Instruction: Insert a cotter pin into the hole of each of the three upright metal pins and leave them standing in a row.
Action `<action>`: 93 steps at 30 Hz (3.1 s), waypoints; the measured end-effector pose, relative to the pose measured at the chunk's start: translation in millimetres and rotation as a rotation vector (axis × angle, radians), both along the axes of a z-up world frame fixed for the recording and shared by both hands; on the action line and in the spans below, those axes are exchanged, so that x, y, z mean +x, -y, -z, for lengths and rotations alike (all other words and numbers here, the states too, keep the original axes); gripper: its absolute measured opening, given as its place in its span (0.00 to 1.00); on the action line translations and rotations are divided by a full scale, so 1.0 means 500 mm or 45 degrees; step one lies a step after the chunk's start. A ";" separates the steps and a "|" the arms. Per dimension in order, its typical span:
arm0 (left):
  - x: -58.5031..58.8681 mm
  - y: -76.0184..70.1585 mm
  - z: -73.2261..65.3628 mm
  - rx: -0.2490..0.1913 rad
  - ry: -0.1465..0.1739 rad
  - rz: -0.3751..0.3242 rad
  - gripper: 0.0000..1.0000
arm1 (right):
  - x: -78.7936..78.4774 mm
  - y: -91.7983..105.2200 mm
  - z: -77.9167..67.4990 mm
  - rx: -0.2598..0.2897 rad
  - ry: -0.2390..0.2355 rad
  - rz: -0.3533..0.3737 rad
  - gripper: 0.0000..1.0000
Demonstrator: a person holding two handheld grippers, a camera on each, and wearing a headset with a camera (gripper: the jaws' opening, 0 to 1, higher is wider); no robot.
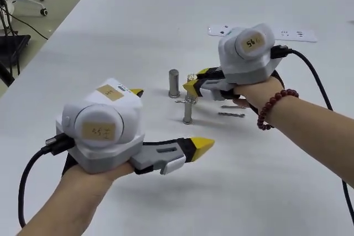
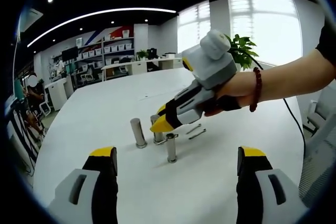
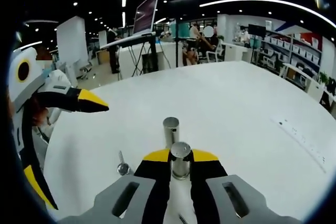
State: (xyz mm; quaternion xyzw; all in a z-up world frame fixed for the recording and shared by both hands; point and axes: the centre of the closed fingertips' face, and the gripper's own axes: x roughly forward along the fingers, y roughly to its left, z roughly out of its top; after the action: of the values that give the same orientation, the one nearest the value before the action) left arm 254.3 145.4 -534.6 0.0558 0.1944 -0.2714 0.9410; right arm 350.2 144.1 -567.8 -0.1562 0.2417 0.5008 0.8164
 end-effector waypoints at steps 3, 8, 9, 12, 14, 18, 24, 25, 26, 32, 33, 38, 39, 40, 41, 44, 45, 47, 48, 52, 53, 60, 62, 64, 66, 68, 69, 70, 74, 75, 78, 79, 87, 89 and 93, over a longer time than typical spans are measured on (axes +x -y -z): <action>-0.001 0.003 0.000 -0.004 0.002 0.009 0.94 | 0.003 0.010 -0.001 -0.015 0.012 -0.008 0.08; -0.003 0.006 0.001 0.003 0.002 0.022 0.94 | 0.003 0.028 -0.012 -0.013 0.012 -0.006 0.08; -0.003 0.006 0.001 0.001 0.001 0.025 0.94 | 0.001 0.029 -0.012 -0.017 0.012 -0.009 0.08; -0.002 0.008 0.000 0.000 0.005 0.031 0.93 | -0.010 0.041 -0.014 -0.028 0.011 -0.007 0.08; -0.001 0.008 0.000 0.001 0.007 0.031 0.93 | -0.010 0.053 -0.016 -0.025 0.008 -0.004 0.08; 0.002 0.007 -0.003 0.004 0.014 0.032 0.92 | -0.032 0.064 -0.020 -0.042 0.013 -0.011 0.08; 0.001 0.008 -0.005 0.006 0.017 0.040 0.92 | -0.064 0.081 -0.024 -0.034 0.005 -0.014 0.08; 0.000 0.008 -0.005 0.007 0.016 0.041 0.92 | -0.067 0.084 -0.024 -0.036 0.005 -0.017 0.08; 0.000 0.008 -0.006 0.007 0.017 0.043 0.92 | -0.068 0.088 -0.024 -0.036 0.002 -0.018 0.08; -0.001 0.012 -0.011 0.005 0.025 0.058 0.91 | -0.107 0.103 -0.024 -0.049 0.003 -0.033 0.08; -0.001 0.012 -0.012 0.004 0.026 0.056 0.91 | -0.107 0.105 -0.021 -0.055 0.005 -0.042 0.08; -0.002 0.017 -0.014 0.003 0.032 0.064 0.91 | -0.131 0.109 -0.015 -0.068 -0.002 -0.060 0.08; -0.003 0.018 -0.015 0.003 0.034 0.068 0.91 | -0.137 0.108 -0.014 -0.067 -0.002 -0.063 0.08; -0.003 0.018 -0.015 0.004 0.034 0.068 0.91 | -0.141 0.108 -0.013 -0.065 -0.003 -0.063 0.08; -0.004 0.018 -0.016 0.005 0.036 0.069 0.91 | -0.146 0.108 -0.013 -0.062 -0.006 -0.063 0.08; -0.004 0.019 -0.018 -0.006 0.040 0.068 0.90 | -0.155 0.106 -0.011 -0.061 -0.011 -0.063 0.08; -0.004 0.019 -0.019 -0.010 0.042 0.068 0.90 | -0.157 0.105 -0.010 -0.064 -0.010 -0.066 0.08; -0.004 0.019 -0.020 -0.005 0.045 0.069 0.90 | -0.161 0.105 -0.008 -0.065 -0.022 -0.071 0.08; -0.004 0.019 -0.019 -0.003 0.044 0.071 0.90 | -0.165 0.104 -0.006 -0.065 -0.026 -0.076 0.08; -0.004 0.020 -0.020 -0.005 0.045 0.073 0.90 | -0.167 0.107 -0.001 -0.075 -0.032 -0.082 0.08; -0.005 0.020 -0.020 -0.007 0.042 0.074 0.90 | -0.167 0.108 0.001 -0.077 -0.033 -0.082 0.08; -0.006 0.023 -0.019 -0.001 0.040 0.083 0.90 | -0.173 0.115 0.006 -0.070 -0.035 -0.087 0.08; -0.007 0.024 -0.017 0.003 0.034 0.086 0.89 | -0.173 0.116 0.007 -0.065 -0.032 -0.087 0.08; -0.008 0.026 -0.017 0.010 0.035 0.092 0.88 | -0.175 0.118 0.008 -0.071 -0.020 -0.097 0.08; -0.009 0.029 -0.018 0.010 0.038 0.098 0.88 | -0.174 0.121 0.008 -0.060 -0.026 -0.084 0.08; -0.009 0.032 -0.019 0.008 0.040 0.105 0.88 | -0.172 0.121 0.009 -0.058 -0.032 -0.083 0.08; -0.009 0.033 -0.019 0.008 0.039 0.106 0.87 | -0.171 0.120 0.009 -0.059 -0.037 -0.084 0.09; -0.010 0.034 -0.018 0.010 0.038 0.110 0.87 | -0.172 0.121 0.009 -0.067 -0.037 -0.090 0.09; -0.011 0.035 -0.018 0.012 0.039 0.113 0.87 | -0.173 0.121 0.009 -0.066 -0.040 -0.101 0.09; -0.011 0.035 -0.019 0.011 0.039 0.111 0.87 | -0.174 0.121 0.007 -0.059 -0.041 -0.107 0.09; -0.010 0.034 -0.019 0.009 0.041 0.109 0.87 | -0.178 0.119 -0.004 -0.014 -0.071 -0.101 0.13; -0.009 0.034 -0.020 0.007 0.044 0.108 0.86 | -0.180 0.119 -0.004 -0.021 -0.078 -0.112 0.15; -0.011 0.037 -0.028 -0.014 0.053 0.111 0.85 | -0.194 0.133 -0.010 -0.041 -0.108 -0.118 0.24; -0.011 0.038 -0.029 -0.017 0.054 0.112 0.85 | -0.196 0.139 -0.014 -0.042 -0.117 -0.114 0.24; -0.012 0.039 -0.026 -0.024 0.040 0.111 0.86 | -0.198 0.154 -0.009 -0.071 -0.148 -0.112 0.27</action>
State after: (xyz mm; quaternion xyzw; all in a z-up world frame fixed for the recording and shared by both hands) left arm 248.4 125.7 -521.5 0.0595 0.1745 -0.3130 0.9317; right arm 251.1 67.1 -563.5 -0.1600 0.2954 0.5375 0.7735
